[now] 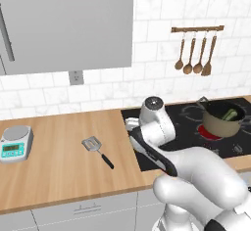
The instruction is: Put the cucumber and cucumber in the pot. Retrieve the spatula and lightly stir the vegetables in the pot.
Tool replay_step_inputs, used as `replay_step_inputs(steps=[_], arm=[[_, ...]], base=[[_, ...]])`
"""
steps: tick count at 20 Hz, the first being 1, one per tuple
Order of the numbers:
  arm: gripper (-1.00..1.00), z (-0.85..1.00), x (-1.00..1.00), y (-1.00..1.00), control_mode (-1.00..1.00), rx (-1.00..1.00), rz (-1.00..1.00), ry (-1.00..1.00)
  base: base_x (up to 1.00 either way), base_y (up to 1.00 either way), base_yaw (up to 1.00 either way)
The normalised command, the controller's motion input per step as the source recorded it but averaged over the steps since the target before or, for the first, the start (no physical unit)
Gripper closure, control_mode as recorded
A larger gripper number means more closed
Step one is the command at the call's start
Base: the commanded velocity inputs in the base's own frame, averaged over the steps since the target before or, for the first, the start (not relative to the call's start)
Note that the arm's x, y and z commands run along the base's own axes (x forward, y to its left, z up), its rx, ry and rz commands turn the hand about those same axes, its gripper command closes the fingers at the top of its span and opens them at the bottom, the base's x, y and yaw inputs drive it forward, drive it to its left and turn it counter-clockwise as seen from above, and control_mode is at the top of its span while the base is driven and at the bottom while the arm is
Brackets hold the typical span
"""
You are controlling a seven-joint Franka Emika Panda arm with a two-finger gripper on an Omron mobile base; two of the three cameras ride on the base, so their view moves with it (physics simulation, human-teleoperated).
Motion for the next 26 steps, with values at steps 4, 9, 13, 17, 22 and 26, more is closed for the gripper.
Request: replay_step_inputs(steps=[4,9,13,17,22,26], arm=[[1.0,1.0,0.01,-1.0,-1.0,0.16,-0.07,-0.05],[1.0,0.94,0.44,-1.0,-1.0,0.06,-0.11,-0.03],[1.0,0.63,0.75,-0.98,-1.0,0.0,-0.14,-0.05],[1.0,0.61,0.65,-0.97,-1.0,0.0,-0.14,-0.09],[1.0,0.58,0.42,-1.0,-1.0,0.0,-0.13,-0.14],[1.0,0.06,0.3,-1.0,-1.0,0.0,-0.07,-0.15]], base=[[0.0,0.0,0.0],[0.0,0.0,0.0],[0.0,0.0,0.0],[0.0,0.0,0.0],[0.0,0.0,0.0],[0.0,0.0,0.0]])
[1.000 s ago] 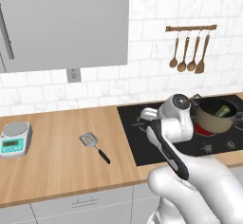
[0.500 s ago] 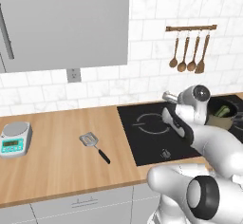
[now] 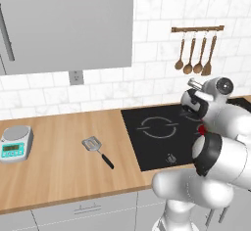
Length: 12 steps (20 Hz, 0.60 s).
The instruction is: Put the cucumber and cucumber in the pot. Retrieve the spatula and lightly stir the vegetables in the pot.
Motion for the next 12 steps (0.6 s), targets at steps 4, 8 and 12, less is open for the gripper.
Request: replay_step_inputs(steps=[4,8,12], arm=[[1.0,-0.13,0.07,-1.0,-1.0,-0.02,-0.02,-0.19],[1.0,-0.31,0.0,-0.98,-1.0,-0.05,0.0,-0.18],[1.0,-0.05,0.0,-0.84,-1.0,-0.05,-0.04,-0.09]], base=[[0.0,0.0,0.0],[0.0,0.0,0.0],[0.0,0.0,0.0]])
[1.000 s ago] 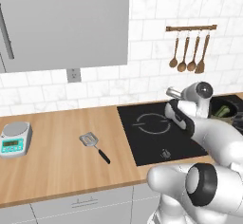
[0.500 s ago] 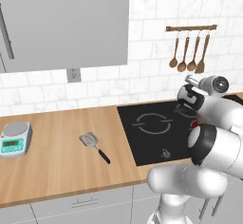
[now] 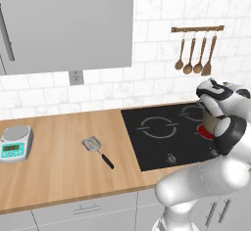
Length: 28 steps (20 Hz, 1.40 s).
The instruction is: Put the cucumber and cucumber in the pot. Retrieve the spatula and lightly stir the vegetables in the pot.
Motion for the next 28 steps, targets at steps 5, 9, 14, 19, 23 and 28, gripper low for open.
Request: replay_step_inputs(steps=[5,9,14,19,23,28], arm=[[1.0,-0.04,0.01,-0.6,-1.0,-0.02,-0.07,0.01],[1.0,-0.22,0.26,-0.23,-1.0,0.0,0.0,0.11],[1.0,-0.14,0.29,-0.06,-1.0,0.0,0.0,0.14],[1.0,-0.14,0.2,0.0,-1.0,0.05,0.01,0.22],[1.0,-0.23,0.13,0.0,-1.0,0.11,0.06,0.23],[1.0,-0.11,0.01,0.0,-1.0,0.16,0.13,0.17]], base=[[0.0,0.0,0.0],[0.0,0.0,0.0],[0.0,0.0,0.0],[0.0,0.0,0.0],[0.0,0.0,0.0],[0.0,0.0,0.0]])
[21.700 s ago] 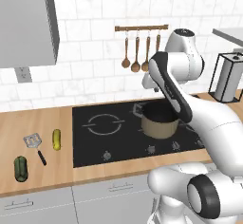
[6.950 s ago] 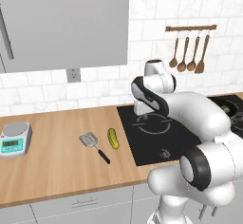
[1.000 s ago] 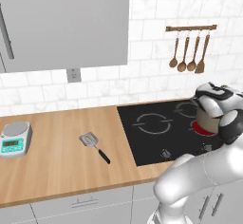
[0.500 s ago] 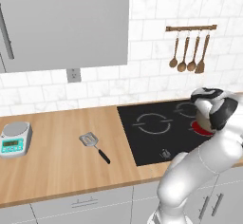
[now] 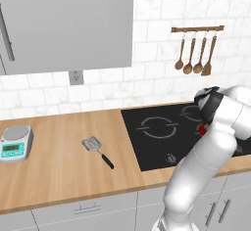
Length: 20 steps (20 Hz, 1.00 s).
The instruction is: Put the cucumber and cucumber in the pot. Retrieve the spatula and lightly stir the vegetables in the pot.
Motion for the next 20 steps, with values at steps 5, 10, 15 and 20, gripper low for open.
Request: replay_step_inputs(steps=[5,10,15,20], arm=[[1.0,-0.09,-0.22,0.0,-1.0,0.14,0.15,0.07],[1.0,-0.35,-0.57,0.0,-1.0,0.09,0.14,0.05],[1.0,-0.1,-0.34,0.03,-1.0,0.11,0.11,0.06],[1.0,0.12,0.0,0.02,-1.0,0.15,0.09,0.06]], base=[[0.0,0.0,0.0],[0.0,0.0,0.0],[0.0,0.0,0.0],[0.0,0.0,0.0]])
